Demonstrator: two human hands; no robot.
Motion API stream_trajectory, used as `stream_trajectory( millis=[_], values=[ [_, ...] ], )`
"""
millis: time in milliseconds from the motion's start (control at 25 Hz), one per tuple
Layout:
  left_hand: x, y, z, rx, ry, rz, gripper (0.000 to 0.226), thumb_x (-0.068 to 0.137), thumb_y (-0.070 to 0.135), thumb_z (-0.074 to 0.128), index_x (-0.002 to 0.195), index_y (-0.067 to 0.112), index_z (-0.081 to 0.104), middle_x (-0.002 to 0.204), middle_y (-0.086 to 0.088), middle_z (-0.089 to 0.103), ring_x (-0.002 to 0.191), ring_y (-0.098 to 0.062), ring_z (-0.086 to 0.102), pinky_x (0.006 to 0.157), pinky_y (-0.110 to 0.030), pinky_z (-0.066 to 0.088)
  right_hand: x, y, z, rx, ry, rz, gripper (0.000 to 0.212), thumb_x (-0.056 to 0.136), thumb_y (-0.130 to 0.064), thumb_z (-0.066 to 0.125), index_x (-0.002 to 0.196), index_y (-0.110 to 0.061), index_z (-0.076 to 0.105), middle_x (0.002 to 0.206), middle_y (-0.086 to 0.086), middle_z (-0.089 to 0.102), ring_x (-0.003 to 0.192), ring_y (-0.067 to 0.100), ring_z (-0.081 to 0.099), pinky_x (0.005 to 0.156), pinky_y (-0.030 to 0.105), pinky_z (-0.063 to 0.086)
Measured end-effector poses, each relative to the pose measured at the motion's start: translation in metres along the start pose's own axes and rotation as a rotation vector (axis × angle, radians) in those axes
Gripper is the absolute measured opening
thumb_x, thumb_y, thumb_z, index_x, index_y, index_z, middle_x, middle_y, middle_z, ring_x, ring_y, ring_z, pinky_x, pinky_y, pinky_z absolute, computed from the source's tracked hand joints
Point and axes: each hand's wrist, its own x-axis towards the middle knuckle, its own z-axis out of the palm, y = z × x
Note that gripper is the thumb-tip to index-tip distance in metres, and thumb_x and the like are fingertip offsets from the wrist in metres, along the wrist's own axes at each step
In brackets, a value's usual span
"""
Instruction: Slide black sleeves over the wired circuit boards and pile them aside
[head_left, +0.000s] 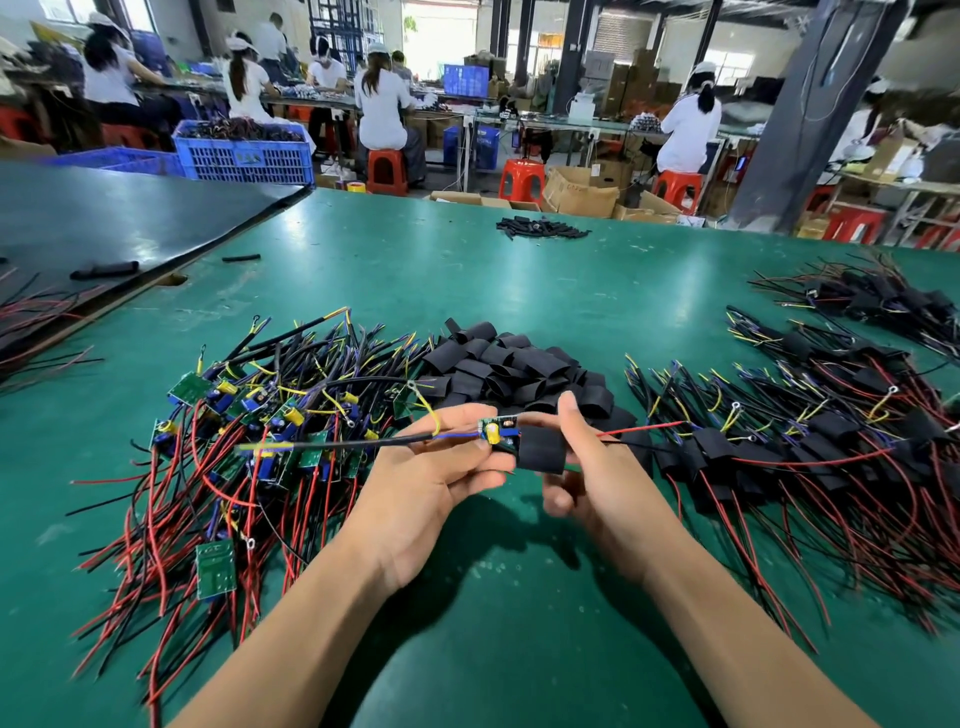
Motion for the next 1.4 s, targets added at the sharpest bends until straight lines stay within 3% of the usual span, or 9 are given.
stream_trajectory(
  millis=[160,280,360,520,800,1080,1400],
  values=[
    [0.0,0.001,0.001,-0.053,-0.012,-0.053,0.026,0.081,-0.014,0.061,0.1,0.002,0.07,0.092,-0.022,0.073,0.083,-0.03,0.075,0.071,-0.029,0.061,-0.001,0.003,0.003,0.17,-0.054,0.033,0.044,0.085,-0.053,0.065,0.098,-0.013,0.077,0.083,0.005,0.069,0.05,0.012,0.049,0.049,0.021,0.044],
    [-0.001,0.001,0.003,-0.064,-0.033,-0.06,0.022,0.071,0.001,0.07,0.093,0.004,0.072,0.09,-0.022,0.071,0.081,-0.028,0.074,0.072,-0.029,0.061,-0.001,0.002,0.004,0.331,-0.066,0.072,0.023,0.084,-0.033,0.07,0.086,-0.012,0.075,0.082,0.01,0.067,0.06,0.015,0.058,0.061,0.023,0.052],
    [-0.001,0.001,0.003,-0.06,-0.023,-0.051,0.019,0.071,0.006,0.071,0.089,0.006,0.074,0.09,-0.022,0.071,0.081,-0.027,0.074,0.073,-0.029,0.061,-0.001,0.001,0.003,0.368,-0.062,0.094,0.021,0.079,-0.029,0.072,0.088,-0.01,0.075,0.083,0.01,0.069,0.064,0.015,0.062,0.064,0.024,0.054],
    [0.0,-0.001,0.001,-0.058,-0.013,-0.035,0.018,0.072,0.005,0.072,0.089,0.007,0.075,0.089,-0.021,0.072,0.08,-0.026,0.074,0.072,-0.027,0.061,-0.002,-0.001,0.002,0.444,-0.04,0.128,0.03,0.065,-0.018,0.079,0.094,-0.01,0.075,0.085,0.008,0.072,0.07,0.013,0.068,0.064,0.022,0.057],
    [0.001,-0.003,-0.001,-0.019,-0.014,0.035,0.022,0.07,0.007,0.073,0.092,0.005,0.072,0.089,-0.02,0.072,0.079,-0.023,0.073,0.071,-0.027,0.06,-0.001,-0.001,-0.001,0.417,-0.074,0.113,0.045,0.069,-0.012,0.076,0.113,-0.01,0.066,0.083,0.005,0.071,0.07,0.012,0.067,0.063,0.02,0.053],
    [0.003,-0.005,-0.002,0.019,-0.008,0.09,0.022,0.071,0.007,0.073,0.092,0.003,0.072,0.087,-0.018,0.072,0.08,-0.023,0.071,0.075,-0.028,0.06,0.0,-0.001,0.0,0.403,-0.052,0.121,0.066,0.059,-0.012,0.082,0.122,-0.008,0.062,0.082,0.008,0.073,0.067,0.014,0.068,0.06,0.02,0.054],
    [0.002,-0.009,-0.004,0.235,0.024,0.218,0.013,0.083,-0.005,0.071,0.091,0.004,0.073,0.09,-0.021,0.072,0.082,-0.025,0.067,0.081,-0.035,0.056,0.0,-0.001,0.0,0.399,-0.042,0.112,0.066,0.065,-0.015,0.08,0.127,-0.007,0.058,0.083,0.005,0.074,0.069,0.013,0.069,0.06,0.02,0.055]
  ],
)
